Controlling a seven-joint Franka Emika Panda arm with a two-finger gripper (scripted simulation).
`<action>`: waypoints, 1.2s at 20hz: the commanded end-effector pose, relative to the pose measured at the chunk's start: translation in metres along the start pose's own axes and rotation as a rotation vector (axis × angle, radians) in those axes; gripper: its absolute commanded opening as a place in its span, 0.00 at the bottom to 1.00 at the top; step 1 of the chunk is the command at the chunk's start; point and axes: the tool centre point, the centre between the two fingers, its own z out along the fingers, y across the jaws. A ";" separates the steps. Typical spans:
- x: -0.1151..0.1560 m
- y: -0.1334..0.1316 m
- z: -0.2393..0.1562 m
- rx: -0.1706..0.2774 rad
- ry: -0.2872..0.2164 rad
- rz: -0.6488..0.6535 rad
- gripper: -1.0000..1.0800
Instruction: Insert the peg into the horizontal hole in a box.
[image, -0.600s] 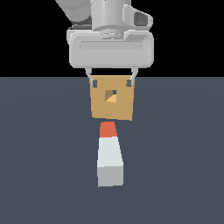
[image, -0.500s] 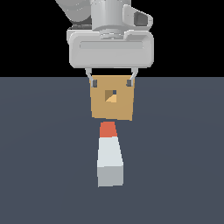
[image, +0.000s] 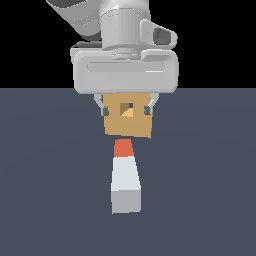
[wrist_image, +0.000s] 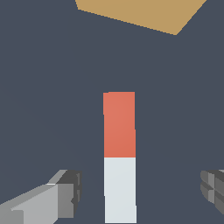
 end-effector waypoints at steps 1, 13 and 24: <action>-0.017 -0.003 0.017 0.003 -0.001 -0.002 0.96; -0.071 -0.008 0.073 0.009 -0.003 -0.010 0.96; -0.071 -0.009 0.094 0.010 -0.003 -0.010 0.96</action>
